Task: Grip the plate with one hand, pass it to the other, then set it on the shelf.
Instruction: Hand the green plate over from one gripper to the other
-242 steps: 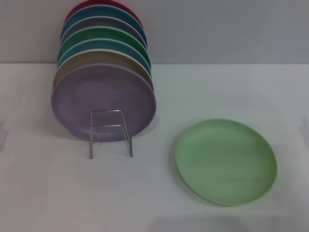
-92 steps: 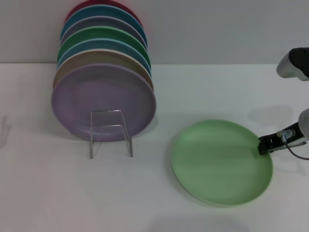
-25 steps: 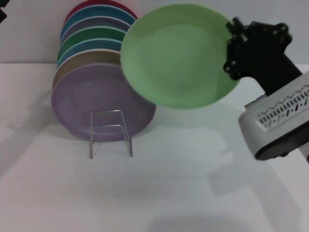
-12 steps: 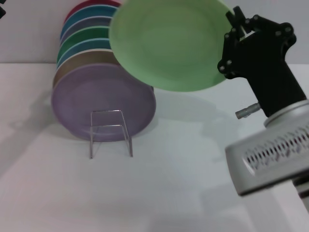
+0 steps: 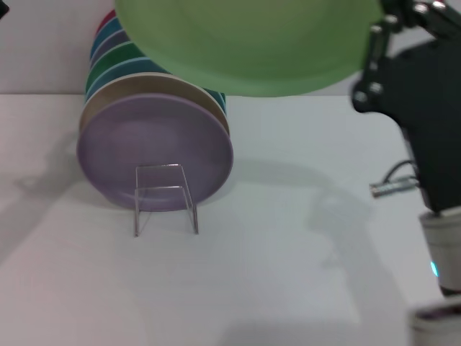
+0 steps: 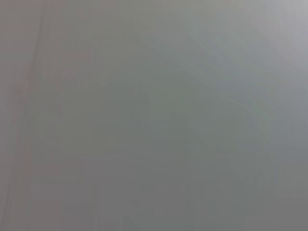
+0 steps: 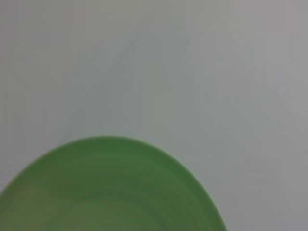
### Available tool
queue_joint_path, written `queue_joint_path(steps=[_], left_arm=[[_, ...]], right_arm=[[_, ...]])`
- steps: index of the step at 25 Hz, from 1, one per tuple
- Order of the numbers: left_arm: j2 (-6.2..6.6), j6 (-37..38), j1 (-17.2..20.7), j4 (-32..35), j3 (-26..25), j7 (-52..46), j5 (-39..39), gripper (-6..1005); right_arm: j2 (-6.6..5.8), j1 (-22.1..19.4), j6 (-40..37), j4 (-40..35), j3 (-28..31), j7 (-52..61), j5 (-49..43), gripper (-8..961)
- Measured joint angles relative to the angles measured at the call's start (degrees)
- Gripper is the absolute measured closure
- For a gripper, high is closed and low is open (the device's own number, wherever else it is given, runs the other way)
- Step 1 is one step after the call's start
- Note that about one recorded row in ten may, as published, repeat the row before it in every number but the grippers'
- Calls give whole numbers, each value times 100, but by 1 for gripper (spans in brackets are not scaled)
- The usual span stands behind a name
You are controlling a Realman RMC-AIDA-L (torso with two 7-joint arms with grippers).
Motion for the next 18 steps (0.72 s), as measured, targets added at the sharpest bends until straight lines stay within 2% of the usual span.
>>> queue_joint_path(steps=[5, 8, 11, 13, 14, 15, 16, 18], left_arm=[[0, 97, 81, -2, -125, 132, -1, 318], [0, 108, 91, -1, -139, 135, -1, 320], [30, 156, 93, 37, -76, 136, -1, 321], [30, 156, 93, 37, -76, 136, -1, 322], [154, 166, 15, 7, 172, 141, 5, 323], [154, 166, 15, 7, 172, 141, 5, 323], [293, 116, -88, -37, 414, 100, 7, 324], [293, 116, -88, -37, 414, 100, 7, 325]], right_arm=[[-36, -28, -1398, -945, -72, 1552, -62, 925], [-49, 9, -2368, -1858, -15, 2649, -53, 923], [16, 43, -3083, -2727, 141, 3592, 46, 921], [96, 43, -3230, -3184, 282, 3923, 95, 920], [147, 46, -3237, -3385, 362, 3997, 117, 919], [193, 62, -3233, -3570, 427, 4067, 129, 918], [213, 93, -3219, -3715, 469, 4159, 142, 918], [226, 197, -3210, -3985, 498, 4400, 265, 916]])
